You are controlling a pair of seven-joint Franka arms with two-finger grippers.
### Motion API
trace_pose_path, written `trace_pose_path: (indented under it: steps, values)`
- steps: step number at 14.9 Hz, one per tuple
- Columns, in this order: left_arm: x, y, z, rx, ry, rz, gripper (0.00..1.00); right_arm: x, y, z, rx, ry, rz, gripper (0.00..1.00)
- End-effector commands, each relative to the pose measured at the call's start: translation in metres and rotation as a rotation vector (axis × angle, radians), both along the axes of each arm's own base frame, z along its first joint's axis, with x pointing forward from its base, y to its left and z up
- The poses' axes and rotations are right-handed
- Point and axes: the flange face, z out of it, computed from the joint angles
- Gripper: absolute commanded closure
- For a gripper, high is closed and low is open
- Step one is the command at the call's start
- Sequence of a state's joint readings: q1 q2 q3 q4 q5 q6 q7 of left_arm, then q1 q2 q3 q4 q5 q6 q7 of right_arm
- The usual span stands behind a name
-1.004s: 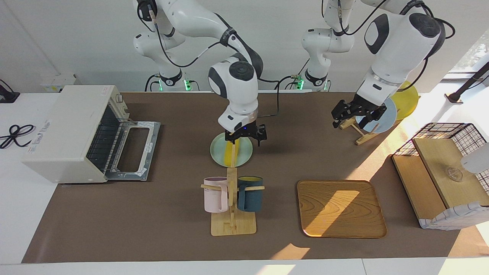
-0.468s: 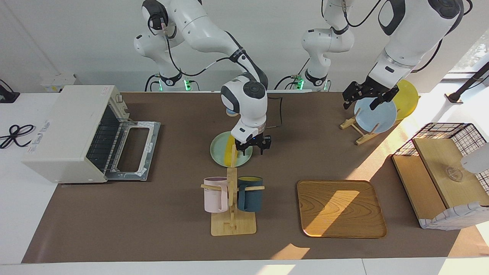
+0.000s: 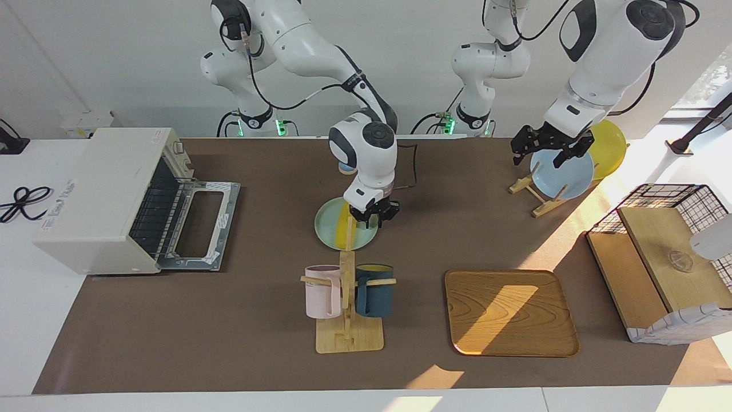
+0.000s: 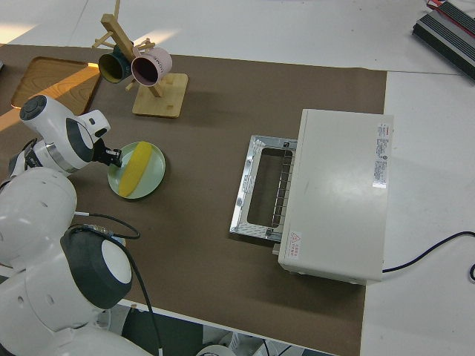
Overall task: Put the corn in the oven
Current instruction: 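Lift the plate with the right gripper while the left gripper withdraws, then insert the plate into the open toaster oven with the right gripper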
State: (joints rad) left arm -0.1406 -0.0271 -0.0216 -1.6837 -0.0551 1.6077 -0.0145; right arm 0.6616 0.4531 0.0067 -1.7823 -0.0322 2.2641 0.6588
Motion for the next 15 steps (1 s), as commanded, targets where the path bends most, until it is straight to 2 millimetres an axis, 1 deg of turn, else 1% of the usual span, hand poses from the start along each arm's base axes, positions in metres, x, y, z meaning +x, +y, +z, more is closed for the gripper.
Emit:
trace_pose_path:
  steps: [1,2,4,5,7,9,10,12,13,15]
  values:
    - [0.001,-0.004,0.0,0.015,-0.04,-0.027,0.0,0.006,-0.009,0.016,-0.028,0.005,0.043,1.0]
    - [0.003,-0.005,-0.002,0.015,-0.04,-0.029,0.0,0.012,-0.01,0.029,-0.054,0.008,0.06,1.0]
    - [0.003,-0.006,-0.002,0.017,-0.038,-0.034,0.0,0.031,-0.014,0.062,-0.14,0.019,0.097,1.0]
    - [0.002,-0.006,-0.002,0.017,-0.033,-0.032,0.0,0.042,-0.022,0.077,-0.18,0.034,0.109,1.0]
    - [0.0,-0.005,-0.003,0.018,-0.03,-0.031,0.0,0.055,-0.043,0.107,-0.215,0.051,0.106,1.0]
    - [0.002,-0.006,-0.002,0.017,-0.038,-0.034,0.0,0.063,-0.072,0.124,-0.238,0.067,0.065,1.0]
    - [0.002,-0.007,-0.001,0.017,-0.038,-0.035,0.0,0.065,-0.092,0.131,-0.264,0.084,0.042,1.0]
    - [0.004,-0.011,-0.002,0.016,-0.039,-0.043,0.0,0.072,-0.133,0.133,-0.31,0.125,-0.013,1.0]
    - [0.007,-0.012,-0.004,0.017,-0.035,-0.044,0.0,0.073,-0.154,0.133,-0.331,0.14,-0.035,1.0]
    - [0.006,-0.014,-0.005,0.037,-0.029,-0.054,0.0,0.065,-0.185,0.123,-0.379,0.17,-0.065,1.0]
